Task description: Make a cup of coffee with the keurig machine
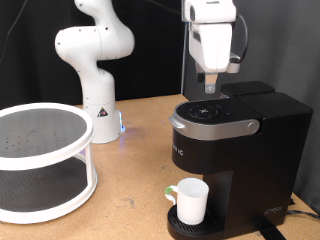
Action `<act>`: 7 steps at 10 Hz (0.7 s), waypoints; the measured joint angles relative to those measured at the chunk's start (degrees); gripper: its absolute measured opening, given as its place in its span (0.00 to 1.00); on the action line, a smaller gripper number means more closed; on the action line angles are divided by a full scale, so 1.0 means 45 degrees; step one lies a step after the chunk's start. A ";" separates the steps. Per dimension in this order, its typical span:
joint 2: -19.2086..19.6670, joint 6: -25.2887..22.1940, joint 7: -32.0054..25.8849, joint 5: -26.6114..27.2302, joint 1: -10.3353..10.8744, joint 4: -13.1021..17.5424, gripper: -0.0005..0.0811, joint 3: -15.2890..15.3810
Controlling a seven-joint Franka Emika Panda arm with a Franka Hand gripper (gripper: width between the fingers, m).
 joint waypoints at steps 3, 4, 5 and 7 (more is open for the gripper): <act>0.0018 0.0486 0.0066 0.0003 0.0003 -0.0454 0.48 0.0013; 0.0034 0.0589 0.0140 0.0003 0.0003 -0.0563 0.48 0.0029; 0.0057 0.0673 0.0182 0.0003 0.0004 -0.0666 0.31 0.0047; 0.0076 0.0921 0.0242 0.0003 0.0006 -0.0848 0.10 0.0069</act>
